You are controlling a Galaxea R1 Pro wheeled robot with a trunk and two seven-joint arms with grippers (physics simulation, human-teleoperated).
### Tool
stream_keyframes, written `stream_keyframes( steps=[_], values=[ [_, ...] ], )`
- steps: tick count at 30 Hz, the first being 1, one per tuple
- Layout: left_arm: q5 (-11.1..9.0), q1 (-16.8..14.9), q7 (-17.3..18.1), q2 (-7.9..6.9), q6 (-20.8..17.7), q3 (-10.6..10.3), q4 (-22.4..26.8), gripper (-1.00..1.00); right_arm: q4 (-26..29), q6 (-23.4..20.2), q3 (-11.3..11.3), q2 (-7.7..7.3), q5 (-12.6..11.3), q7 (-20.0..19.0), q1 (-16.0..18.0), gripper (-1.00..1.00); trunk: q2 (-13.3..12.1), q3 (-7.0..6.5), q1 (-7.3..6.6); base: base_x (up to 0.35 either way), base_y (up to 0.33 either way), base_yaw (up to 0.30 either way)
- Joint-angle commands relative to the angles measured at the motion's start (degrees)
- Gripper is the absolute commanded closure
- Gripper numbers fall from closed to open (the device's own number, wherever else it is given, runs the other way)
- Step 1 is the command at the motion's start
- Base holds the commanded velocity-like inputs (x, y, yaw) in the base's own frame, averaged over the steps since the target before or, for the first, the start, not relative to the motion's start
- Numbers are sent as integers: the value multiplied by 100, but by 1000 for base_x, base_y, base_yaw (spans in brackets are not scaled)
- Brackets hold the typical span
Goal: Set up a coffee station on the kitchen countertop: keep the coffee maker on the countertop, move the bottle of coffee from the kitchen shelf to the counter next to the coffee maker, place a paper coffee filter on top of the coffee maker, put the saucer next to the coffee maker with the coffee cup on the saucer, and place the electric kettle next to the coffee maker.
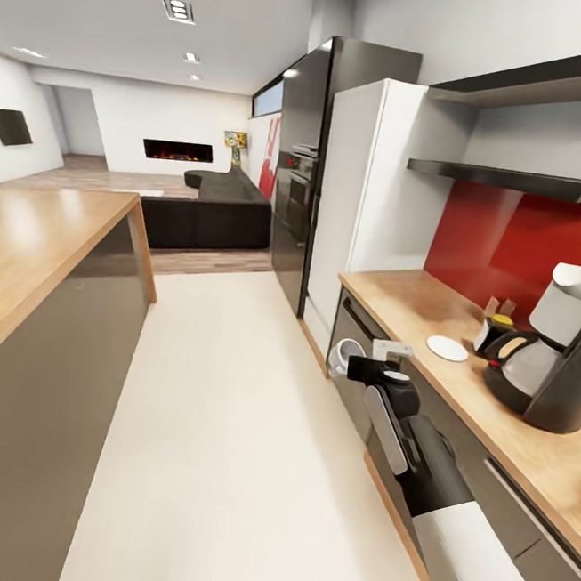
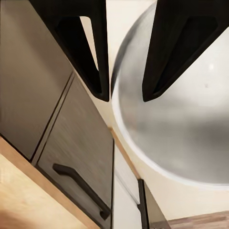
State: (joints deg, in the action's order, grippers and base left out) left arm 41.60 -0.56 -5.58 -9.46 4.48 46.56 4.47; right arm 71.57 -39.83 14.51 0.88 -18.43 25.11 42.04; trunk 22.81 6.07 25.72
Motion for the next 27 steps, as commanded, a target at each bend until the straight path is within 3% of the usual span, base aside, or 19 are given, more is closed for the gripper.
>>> stream_keyframes(
  steps=[1,27],
  values=[
    [59,-6,-22,-2,26,43,-12,-100,-3,-9,8,-7,-63,47,6,100,11,12,7,338,0,42],
    [59,-6,-22,5,35,46,-15,-100,-21,-14,43,-9,-38,47,6,100,11,13,7,340,0,3]
  ],
)
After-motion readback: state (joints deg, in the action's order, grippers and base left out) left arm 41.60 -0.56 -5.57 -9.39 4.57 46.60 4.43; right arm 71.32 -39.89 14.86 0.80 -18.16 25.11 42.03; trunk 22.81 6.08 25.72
